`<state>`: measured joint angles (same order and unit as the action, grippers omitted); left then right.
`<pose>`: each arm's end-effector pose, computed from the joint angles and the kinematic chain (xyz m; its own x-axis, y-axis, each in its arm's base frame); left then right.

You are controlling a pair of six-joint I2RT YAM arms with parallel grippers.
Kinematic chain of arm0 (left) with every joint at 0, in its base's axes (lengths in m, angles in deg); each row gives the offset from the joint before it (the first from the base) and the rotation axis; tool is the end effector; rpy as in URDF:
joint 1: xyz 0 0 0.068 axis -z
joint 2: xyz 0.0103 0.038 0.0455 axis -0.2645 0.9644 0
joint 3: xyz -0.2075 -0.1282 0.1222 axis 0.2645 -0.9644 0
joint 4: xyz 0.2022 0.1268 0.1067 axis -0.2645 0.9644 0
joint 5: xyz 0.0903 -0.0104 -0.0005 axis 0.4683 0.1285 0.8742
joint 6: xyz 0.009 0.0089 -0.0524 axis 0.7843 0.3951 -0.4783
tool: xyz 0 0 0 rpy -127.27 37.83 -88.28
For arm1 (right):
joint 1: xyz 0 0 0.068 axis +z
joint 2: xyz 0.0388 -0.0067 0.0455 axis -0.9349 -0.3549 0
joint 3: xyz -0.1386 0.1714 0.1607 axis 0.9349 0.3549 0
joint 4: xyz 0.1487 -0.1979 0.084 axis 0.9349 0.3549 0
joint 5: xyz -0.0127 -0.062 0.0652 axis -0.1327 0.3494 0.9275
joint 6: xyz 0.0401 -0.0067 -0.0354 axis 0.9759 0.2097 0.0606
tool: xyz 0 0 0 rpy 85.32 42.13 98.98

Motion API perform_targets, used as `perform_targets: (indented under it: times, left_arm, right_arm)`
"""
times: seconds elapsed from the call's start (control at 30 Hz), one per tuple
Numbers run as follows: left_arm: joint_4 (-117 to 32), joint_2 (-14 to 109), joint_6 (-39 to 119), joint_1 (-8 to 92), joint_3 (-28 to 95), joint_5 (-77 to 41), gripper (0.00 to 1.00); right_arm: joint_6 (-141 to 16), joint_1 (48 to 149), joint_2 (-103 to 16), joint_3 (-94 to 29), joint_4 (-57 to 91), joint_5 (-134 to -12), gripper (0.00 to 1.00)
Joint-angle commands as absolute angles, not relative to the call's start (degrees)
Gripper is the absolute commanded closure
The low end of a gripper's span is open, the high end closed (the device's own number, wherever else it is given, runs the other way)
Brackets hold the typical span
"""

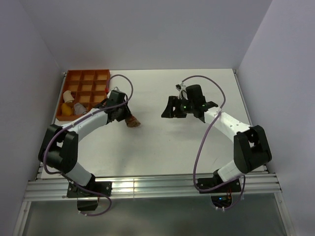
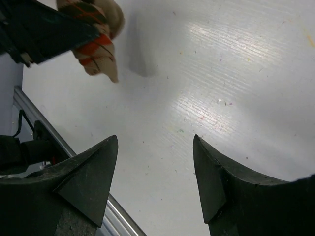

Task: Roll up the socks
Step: Pick up the sock at the center of the board, then place the sock in the storage box.

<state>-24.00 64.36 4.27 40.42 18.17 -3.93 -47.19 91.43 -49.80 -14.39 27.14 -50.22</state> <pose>0.3029 -0.1375 0.2010 -0.7464 -0.4528 -0.4876 -0.2692 0.8756 -0.4011 0.2982 0.1413 0.2398 -0.8161 0.0196 -0.5776 -0.4029 0.6972 0.5929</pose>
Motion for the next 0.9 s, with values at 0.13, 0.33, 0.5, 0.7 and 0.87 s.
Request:
perform_targets:
  times: [0.13, 0.33, 0.5, 0.7, 0.87]
  left_arm:
    - [-18.3, 55.3, 7.9, 34.1, 24.3, 10.6, 1.0]
    - [-18.4, 54.2, 9.5, 28.6, 26.9, 25.8, 1.0]
    - [-20.0, 57.1, 11.7, 26.8, 29.0, 35.3, 1.0]
    - [-22.2, 63.2, 15.6, 26.6, 31.3, 41.7, 1.0]
    - [-23.4, 66.9, 16.3, 26.5, 31.3, 43.7, 1.0]
  right_arm:
    - [-50.8, 91.5, -42.6, -13.0, 27.4, -53.0, 0.3]
    - [-50.9, 91.5, -41.2, -11.4, 25.5, -50.5, 0.3]
    - [-50.7, 91.5, -41.2, -10.5, 24.1, -48.5, 0.3]
    - [-50.7, 91.5, -41.0, -10.2, 23.3, -47.8, 0.3]
    - [-50.8, 91.4, -41.2, -9.9, 23.0, -47.2, 0.3]
